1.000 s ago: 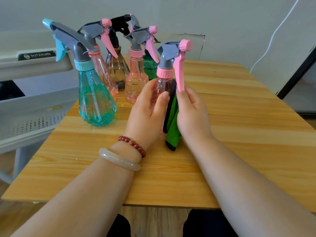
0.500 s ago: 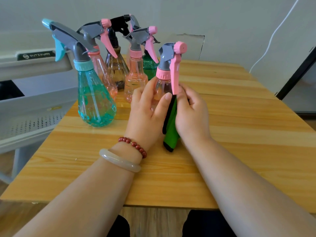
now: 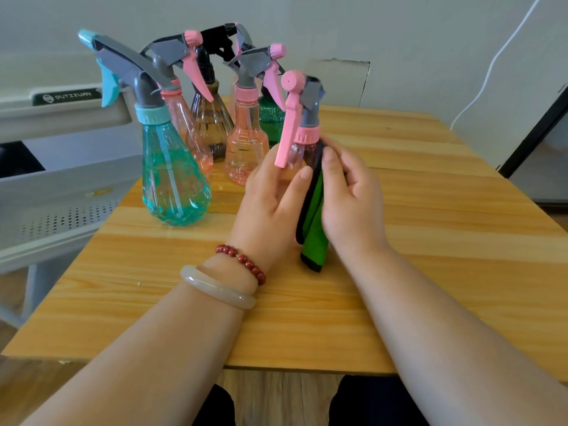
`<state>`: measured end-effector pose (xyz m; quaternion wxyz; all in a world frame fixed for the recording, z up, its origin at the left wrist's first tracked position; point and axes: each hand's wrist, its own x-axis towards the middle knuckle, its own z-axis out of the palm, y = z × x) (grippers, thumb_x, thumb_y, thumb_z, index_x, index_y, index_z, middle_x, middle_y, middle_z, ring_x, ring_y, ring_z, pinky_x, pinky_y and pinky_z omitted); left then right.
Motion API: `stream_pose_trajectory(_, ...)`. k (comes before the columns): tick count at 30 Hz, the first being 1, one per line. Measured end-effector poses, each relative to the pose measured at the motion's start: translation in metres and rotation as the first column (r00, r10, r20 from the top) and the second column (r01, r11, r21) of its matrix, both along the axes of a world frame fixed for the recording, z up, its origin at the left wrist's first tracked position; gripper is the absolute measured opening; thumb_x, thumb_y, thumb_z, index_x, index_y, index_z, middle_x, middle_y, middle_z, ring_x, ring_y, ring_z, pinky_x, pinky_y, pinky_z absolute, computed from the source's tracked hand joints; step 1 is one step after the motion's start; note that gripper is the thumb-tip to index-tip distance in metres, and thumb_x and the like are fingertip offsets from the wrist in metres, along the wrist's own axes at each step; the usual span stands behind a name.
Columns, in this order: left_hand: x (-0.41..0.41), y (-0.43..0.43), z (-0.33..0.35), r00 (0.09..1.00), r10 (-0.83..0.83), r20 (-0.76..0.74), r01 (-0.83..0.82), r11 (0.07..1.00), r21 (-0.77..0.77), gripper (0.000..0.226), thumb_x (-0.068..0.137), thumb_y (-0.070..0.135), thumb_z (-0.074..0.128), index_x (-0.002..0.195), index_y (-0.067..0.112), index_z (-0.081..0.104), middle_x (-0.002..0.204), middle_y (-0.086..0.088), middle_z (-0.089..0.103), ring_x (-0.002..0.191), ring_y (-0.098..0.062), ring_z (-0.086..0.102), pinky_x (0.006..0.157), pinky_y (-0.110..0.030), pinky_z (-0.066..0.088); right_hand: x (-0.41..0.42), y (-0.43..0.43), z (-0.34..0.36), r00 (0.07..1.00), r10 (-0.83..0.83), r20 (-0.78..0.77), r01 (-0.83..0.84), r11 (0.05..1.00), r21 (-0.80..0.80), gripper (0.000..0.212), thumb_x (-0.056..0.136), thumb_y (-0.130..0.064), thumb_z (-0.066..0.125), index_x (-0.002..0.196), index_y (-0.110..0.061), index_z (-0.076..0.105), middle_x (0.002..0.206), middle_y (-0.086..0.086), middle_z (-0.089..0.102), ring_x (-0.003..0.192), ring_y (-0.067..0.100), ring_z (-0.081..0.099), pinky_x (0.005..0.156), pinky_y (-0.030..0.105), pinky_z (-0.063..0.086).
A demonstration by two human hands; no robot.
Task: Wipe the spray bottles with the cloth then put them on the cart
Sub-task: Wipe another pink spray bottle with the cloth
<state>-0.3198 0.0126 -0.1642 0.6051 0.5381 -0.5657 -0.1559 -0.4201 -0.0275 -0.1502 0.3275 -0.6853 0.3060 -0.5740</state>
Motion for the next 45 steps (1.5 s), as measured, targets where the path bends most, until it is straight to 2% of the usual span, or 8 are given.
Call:
stream_pose_trajectory(3, 0.004, -0.003, -0.003, 0.997, 0.065, 0.038, -0.066, 0.998, 0.017, 0.045, 0.093, 0.047, 0.057, 0.132, 0.026, 0.052, 0.116, -0.001, 0.056, 0.108, -0.019, 0.059, 0.098, -0.032, 0.049, -0.001, -0.004, -0.003, 0.993, 0.000, -0.117, 0.014, 0.993, 0.117, 0.022, 0.102, -0.020, 0.048, 0.107, -0.032, 0.065, 0.094, -0.025, 0.064, 0.091, -0.011, 0.060, 0.078, 0.004, 0.041)
stream_pose_trajectory(6, 0.008, -0.001, -0.001, 0.982, 0.188, 0.013, -0.188, 0.981, 0.052, 0.044, 0.093, 0.036, 0.063, 0.130, 0.014, 0.055, 0.105, 0.003, 0.044, 0.092, 0.002, 0.053, 0.082, -0.004, 0.042, -0.003, -0.008, -0.006, 0.970, 0.054, -0.238, -0.002, 0.977, 0.213, 0.024, 0.102, -0.020, 0.050, 0.110, -0.026, 0.071, 0.097, -0.018, 0.068, 0.095, -0.001, 0.061, 0.076, 0.003, 0.040)
stream_pose_trajectory(14, 0.002, 0.004, 0.003, 0.996, 0.031, -0.078, -0.028, 0.999, 0.037, 0.037, 0.094, 0.021, 0.064, 0.128, 0.022, 0.048, 0.112, 0.007, 0.062, 0.095, 0.011, 0.060, 0.080, -0.006, 0.046, 0.001, 0.002, 0.001, 0.998, 0.050, 0.026, -0.049, 0.997, -0.055, 0.028, 0.101, -0.017, 0.047, 0.123, -0.031, 0.055, 0.118, -0.020, 0.061, 0.118, -0.007, 0.054, 0.098, 0.011, 0.039)
stream_pose_trajectory(22, 0.005, -0.001, -0.003, 0.994, 0.109, 0.011, -0.110, 0.992, 0.066, 0.043, 0.101, 0.033, 0.051, 0.143, 0.024, 0.046, 0.129, 0.002, 0.049, 0.121, -0.009, 0.050, 0.099, -0.010, 0.038, 0.000, -0.008, -0.005, 0.994, -0.046, -0.102, 0.071, 0.965, 0.254, 0.026, 0.101, -0.018, 0.048, 0.098, -0.030, 0.071, 0.090, -0.019, 0.069, 0.093, 0.002, 0.065, 0.080, 0.017, 0.045)
stream_pose_trajectory(28, 0.004, -0.002, -0.003, 0.999, -0.019, 0.040, 0.013, 0.988, 0.151, 0.057, 0.099, 0.040, 0.052, 0.150, 0.020, 0.035, 0.126, 0.009, 0.061, 0.111, 0.005, 0.057, 0.093, -0.011, 0.045, 0.002, 0.001, -0.002, 0.999, -0.043, 0.022, 0.045, 0.996, -0.083, 0.028, 0.101, -0.019, 0.043, 0.124, -0.028, 0.057, 0.120, -0.014, 0.061, 0.117, -0.007, 0.053, 0.099, 0.011, 0.038)
stream_pose_trajectory(32, 0.003, -0.001, -0.005, 0.999, 0.023, 0.034, -0.028, 0.986, 0.164, 0.037, 0.098, 0.037, 0.054, 0.131, 0.023, 0.046, 0.107, 0.015, 0.063, 0.093, 0.008, 0.060, 0.076, -0.007, 0.046, 0.000, -0.001, -0.004, 0.995, -0.095, -0.005, 0.095, 0.990, 0.102, 0.031, 0.097, -0.021, 0.047, 0.120, -0.022, 0.068, 0.117, -0.009, 0.068, 0.114, 0.002, 0.060, 0.099, 0.020, 0.045)
stream_pose_trajectory(37, 0.007, -0.003, -0.003, 0.993, 0.103, 0.058, -0.111, 0.981, 0.162, 0.032, 0.099, 0.041, 0.052, 0.128, 0.030, 0.052, 0.117, 0.010, 0.047, 0.108, -0.003, 0.049, 0.099, -0.016, 0.040, 0.000, -0.007, -0.005, 0.986, -0.137, -0.098, 0.160, 0.944, 0.288, 0.028, 0.098, -0.015, 0.049, 0.112, -0.020, 0.073, 0.107, -0.008, 0.072, 0.106, 0.009, 0.064, 0.093, 0.025, 0.049)
stream_pose_trajectory(45, 0.002, -0.004, -0.005, 0.999, -0.009, -0.037, 0.014, 0.989, 0.148, 0.036, 0.101, 0.037, 0.044, 0.134, 0.023, 0.044, 0.120, 0.010, 0.059, 0.109, -0.002, 0.058, 0.094, -0.023, 0.046, 0.003, 0.000, -0.004, 0.997, -0.079, 0.009, 0.079, 0.995, -0.063, 0.031, 0.099, -0.017, 0.045, 0.126, -0.029, 0.054, 0.121, -0.018, 0.058, 0.116, -0.013, 0.051, 0.098, 0.008, 0.037)
